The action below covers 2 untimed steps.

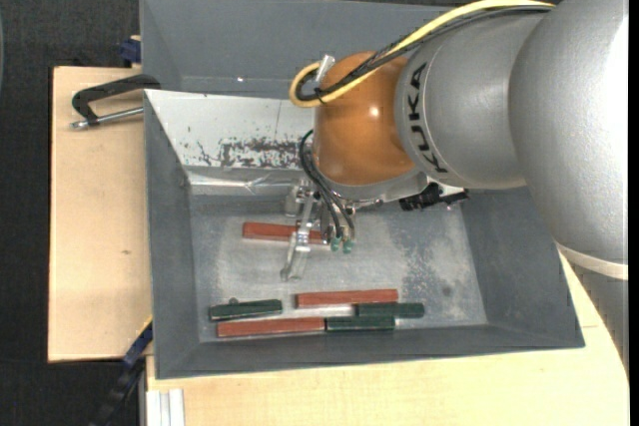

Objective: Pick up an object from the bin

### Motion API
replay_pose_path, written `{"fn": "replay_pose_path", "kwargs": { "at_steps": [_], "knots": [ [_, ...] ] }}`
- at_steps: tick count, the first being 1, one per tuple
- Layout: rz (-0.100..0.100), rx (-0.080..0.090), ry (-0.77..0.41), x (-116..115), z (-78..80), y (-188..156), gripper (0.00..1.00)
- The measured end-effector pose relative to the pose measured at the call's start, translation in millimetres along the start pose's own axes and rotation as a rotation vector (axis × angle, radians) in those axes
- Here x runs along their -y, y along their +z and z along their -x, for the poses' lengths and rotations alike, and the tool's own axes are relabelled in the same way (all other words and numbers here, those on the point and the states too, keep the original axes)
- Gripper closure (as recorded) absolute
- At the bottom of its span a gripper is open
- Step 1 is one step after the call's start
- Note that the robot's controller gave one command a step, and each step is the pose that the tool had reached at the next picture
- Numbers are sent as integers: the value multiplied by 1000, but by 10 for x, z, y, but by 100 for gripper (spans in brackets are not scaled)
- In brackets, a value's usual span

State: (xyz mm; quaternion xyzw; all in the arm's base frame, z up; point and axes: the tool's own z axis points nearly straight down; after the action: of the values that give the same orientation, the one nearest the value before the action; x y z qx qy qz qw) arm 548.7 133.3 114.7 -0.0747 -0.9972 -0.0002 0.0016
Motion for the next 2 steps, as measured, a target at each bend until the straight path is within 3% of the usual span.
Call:
{"fn": "replay_pose_path", "kwargs": {
  "at_steps": [1, 2],
  "knots": [
    [2, 3, 20, 211, -24, 98, 100],
    [2, 4, 20, 212, -24, 98, 100]
  ]
}}
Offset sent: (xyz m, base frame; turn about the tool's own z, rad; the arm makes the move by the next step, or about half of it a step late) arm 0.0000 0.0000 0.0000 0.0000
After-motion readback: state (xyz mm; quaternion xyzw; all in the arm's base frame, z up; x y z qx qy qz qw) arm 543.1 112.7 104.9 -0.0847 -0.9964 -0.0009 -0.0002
